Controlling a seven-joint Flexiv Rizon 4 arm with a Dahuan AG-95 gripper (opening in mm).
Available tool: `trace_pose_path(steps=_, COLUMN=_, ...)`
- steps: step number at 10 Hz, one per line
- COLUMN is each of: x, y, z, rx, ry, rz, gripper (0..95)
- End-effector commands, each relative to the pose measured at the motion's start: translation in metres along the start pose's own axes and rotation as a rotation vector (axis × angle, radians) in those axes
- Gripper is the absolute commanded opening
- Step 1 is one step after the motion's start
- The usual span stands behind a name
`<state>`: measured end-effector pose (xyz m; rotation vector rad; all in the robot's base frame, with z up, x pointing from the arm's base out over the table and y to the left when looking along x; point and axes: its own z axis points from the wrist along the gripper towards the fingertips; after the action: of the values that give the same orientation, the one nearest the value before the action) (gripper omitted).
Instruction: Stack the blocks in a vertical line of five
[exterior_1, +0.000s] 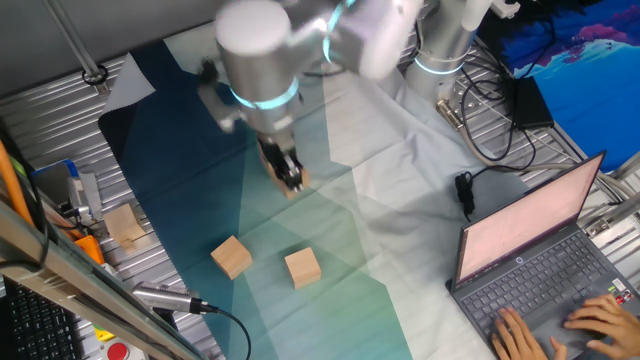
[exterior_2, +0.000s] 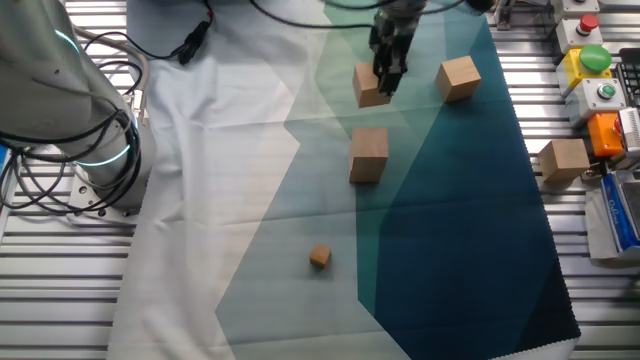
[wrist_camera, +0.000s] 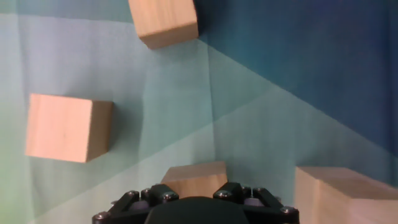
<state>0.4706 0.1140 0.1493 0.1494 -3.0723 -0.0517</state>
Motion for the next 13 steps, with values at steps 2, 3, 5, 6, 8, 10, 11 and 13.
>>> trace_pose_path(steps=2, x=0.011, y=-0.028, z=-0.041, rx=-0.009, ry=0.032, rz=-0.035, gripper=0.0)
trace_pose_path(steps=3, x=0.019, y=-0.035, z=-0.047, rx=-0.006, ry=0.032, rz=-0.038, gripper=0.0)
trace_pose_path(steps=5, x=0.029, y=-0.047, z=-0.051, rx=-0.001, ry=0.032, rz=-0.035, gripper=0.0)
trace_pose_path(steps=6, x=0.032, y=-0.054, z=-0.05, rx=-0.002, ry=0.028, rz=-0.037, gripper=0.0)
trace_pose_path(steps=8, x=0.036, y=-0.066, z=-0.046, rx=-0.003, ry=0.026, rz=-0.04, gripper=0.0)
trace_pose_path(steps=10, x=0.037, y=-0.076, z=-0.04, rx=-0.003, ry=0.019, rz=-0.041, gripper=0.0)
trace_pose_path(steps=11, x=0.036, y=-0.078, z=-0.04, rx=-0.001, ry=0.019, rz=-0.039, gripper=0.0)
trace_pose_path(steps=13, x=0.034, y=-0.081, z=-0.04, rx=0.006, ry=0.013, rz=-0.024, gripper=0.0)
